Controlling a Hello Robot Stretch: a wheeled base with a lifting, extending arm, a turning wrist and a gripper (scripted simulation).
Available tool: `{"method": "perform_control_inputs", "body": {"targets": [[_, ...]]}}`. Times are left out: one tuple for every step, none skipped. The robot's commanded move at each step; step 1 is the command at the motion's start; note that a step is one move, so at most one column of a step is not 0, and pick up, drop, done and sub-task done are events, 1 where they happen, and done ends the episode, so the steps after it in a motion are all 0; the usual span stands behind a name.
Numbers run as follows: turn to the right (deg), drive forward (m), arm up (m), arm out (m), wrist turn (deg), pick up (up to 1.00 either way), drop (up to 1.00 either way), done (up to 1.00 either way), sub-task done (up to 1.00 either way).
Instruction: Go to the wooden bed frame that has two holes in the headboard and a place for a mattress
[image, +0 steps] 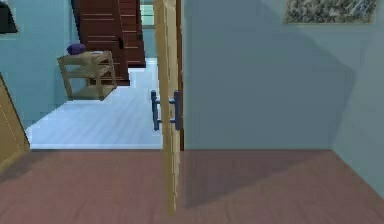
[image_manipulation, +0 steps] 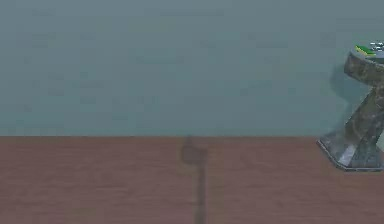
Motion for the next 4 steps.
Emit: {"method": "perform_control_inputs", "body": {"targets": [[-45.0, 0.00, 0.00, 0.00, 0.0, 0.00, 0.00, 0.00, 0.00], [-45.0, 0.00, 0.00, 0.00, 0.0, 0.00, 0.00, 0.00, 0.00], [-3.0, 0.00, 0.00, 0.00, 0.0, 0.00, 0.00, 0.00, 0.00], [0.0, 1.00, 0.00, 0.00, 0.0, 0.00, 0.00, 0.00, 0.00]]}}
